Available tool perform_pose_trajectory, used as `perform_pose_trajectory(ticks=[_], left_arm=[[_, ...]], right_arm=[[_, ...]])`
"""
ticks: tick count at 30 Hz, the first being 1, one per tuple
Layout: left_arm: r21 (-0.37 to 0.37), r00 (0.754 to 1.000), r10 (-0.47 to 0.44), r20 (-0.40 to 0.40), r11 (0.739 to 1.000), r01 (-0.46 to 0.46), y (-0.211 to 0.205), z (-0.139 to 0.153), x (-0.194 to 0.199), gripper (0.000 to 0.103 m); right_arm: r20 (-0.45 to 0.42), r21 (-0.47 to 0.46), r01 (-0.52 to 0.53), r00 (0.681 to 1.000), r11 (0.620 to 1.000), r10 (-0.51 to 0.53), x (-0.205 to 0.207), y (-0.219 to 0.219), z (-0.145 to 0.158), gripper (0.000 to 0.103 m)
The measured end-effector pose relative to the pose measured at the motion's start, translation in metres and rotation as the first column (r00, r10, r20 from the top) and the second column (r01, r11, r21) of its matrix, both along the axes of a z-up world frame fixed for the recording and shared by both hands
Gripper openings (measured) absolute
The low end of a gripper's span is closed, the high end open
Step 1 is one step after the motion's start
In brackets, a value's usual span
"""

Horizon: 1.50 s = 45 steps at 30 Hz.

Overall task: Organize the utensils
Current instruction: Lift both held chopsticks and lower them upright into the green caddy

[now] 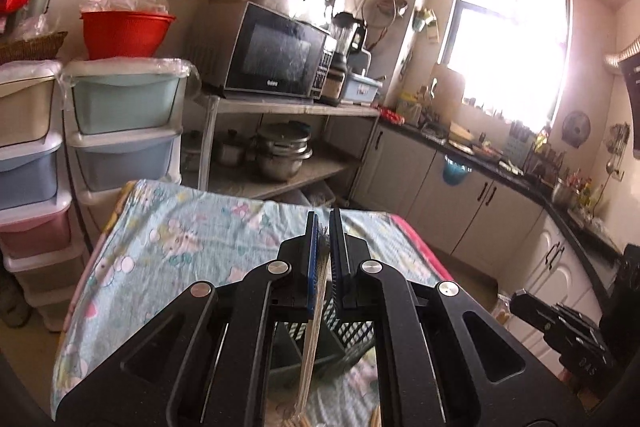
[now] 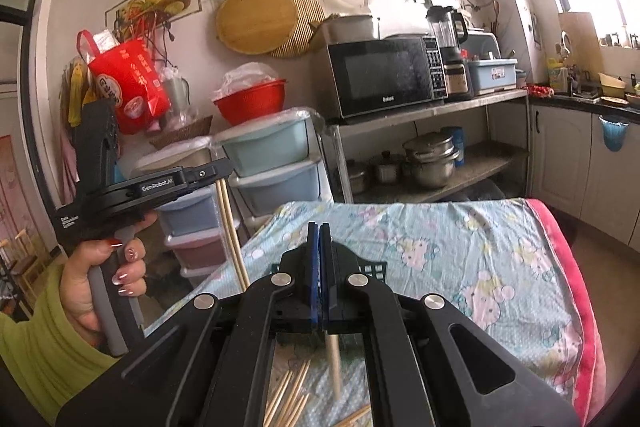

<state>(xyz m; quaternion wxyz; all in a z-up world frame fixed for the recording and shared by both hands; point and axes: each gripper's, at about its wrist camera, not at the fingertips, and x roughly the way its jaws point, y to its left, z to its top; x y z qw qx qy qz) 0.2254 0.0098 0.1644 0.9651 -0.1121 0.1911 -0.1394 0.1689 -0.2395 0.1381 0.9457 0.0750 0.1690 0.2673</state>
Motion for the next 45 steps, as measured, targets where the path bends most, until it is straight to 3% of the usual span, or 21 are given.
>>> perform_pose_trajectory(ticks=[11, 24, 30, 45], left_arm=[[-0.034, 0.990, 0.098, 0.105, 0.995, -0.094, 0.007, 0.016, 0.008, 0.003], [-0.018, 0.983, 0.146, 0.113, 0.989, -0.145, 0.010, -0.005, 0.028, 0.003], [0.005, 0.984, 0.140, 0.112, 0.990, -0.142, 0.008, -0.024, 0.034, 0.003], [0.028, 0.991, 0.113, 0.068, 0.993, -0.115, 0.006, -0.066, 0.037, 0.003]], right_arm=[[0.081, 0.005, 0.001, 0.997, 1.000, -0.002, 0.008, 0.010, 0.033, 0.001], [0.172, 0.005, 0.035, 0.984, 0.999, -0.035, 0.038, 0.027, 0.075, 0.001], [0.165, -0.004, 0.051, 0.985, 0.999, -0.050, 0.063, 0.038, 0.071, 0.001], [0.073, -0.009, 0.053, 0.996, 0.999, -0.052, 0.100, 0.044, 0.024, 0.001]])
